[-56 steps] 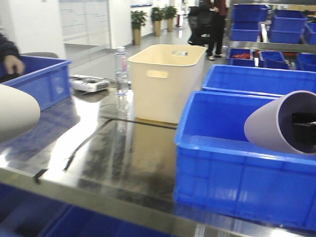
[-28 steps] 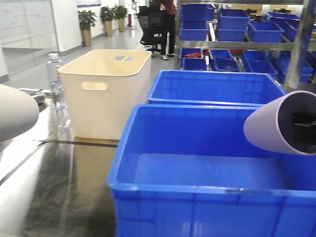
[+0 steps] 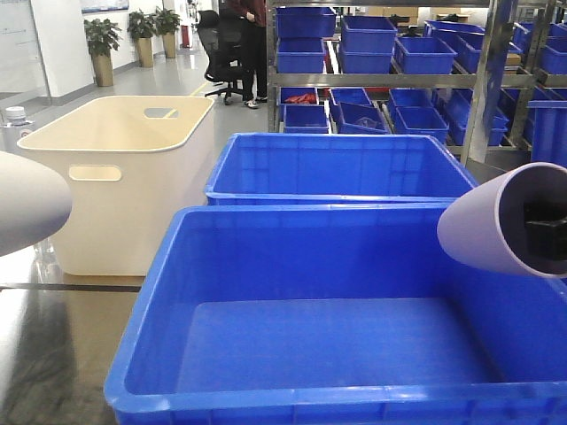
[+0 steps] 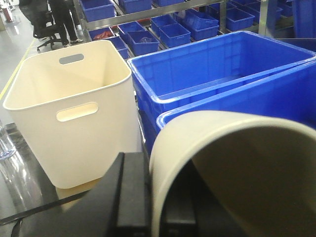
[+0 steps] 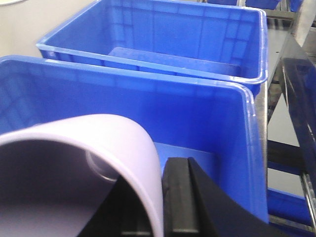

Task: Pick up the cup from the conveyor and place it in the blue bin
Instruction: 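Hold both cups while the base drives up to the blue bin, then lower both cups into the nearer blue bin and open both grippers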

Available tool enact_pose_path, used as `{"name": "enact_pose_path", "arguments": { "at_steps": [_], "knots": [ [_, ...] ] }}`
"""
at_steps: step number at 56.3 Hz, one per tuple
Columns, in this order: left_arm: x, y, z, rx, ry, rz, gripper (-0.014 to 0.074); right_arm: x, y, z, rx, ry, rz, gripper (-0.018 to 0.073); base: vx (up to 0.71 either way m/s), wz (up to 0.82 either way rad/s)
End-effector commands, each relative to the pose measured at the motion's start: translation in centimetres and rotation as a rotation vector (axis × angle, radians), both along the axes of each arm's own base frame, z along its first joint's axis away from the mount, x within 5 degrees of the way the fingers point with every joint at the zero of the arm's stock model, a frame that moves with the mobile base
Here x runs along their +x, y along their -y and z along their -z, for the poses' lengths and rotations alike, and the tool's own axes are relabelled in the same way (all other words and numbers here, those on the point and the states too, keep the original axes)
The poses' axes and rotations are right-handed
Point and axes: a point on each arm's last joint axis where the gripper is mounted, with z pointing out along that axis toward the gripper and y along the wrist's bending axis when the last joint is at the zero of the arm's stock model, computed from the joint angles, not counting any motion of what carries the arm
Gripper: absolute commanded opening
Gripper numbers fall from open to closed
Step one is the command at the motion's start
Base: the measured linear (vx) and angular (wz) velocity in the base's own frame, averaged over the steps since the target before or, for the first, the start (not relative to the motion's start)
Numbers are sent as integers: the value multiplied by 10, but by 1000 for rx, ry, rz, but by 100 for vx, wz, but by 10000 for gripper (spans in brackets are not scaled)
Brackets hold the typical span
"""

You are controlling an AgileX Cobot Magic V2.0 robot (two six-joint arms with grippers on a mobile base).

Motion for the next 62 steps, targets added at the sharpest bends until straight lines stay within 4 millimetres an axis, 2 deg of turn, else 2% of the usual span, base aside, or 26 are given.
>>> {"name": "enact_pose_path", "arguments": {
  "at_steps": [1,48,54,62],
  "knots": [
    [-3,0,-17,-49,108,-6,52,-5,2,-20,26,129,10,-9,6,-8],
    [-3,0,-17,-56,111,-5,56,-5,2,-20,27,132,10,-9,1,-1],
    [7,0,-18,-64,137,-19,56,-5,2,-21,29,140,11,-9,0,0],
    [41,6,-9,-108,112,-21,58,-1,2,-23,38,168,14,-9,0,0]
  ]
}}
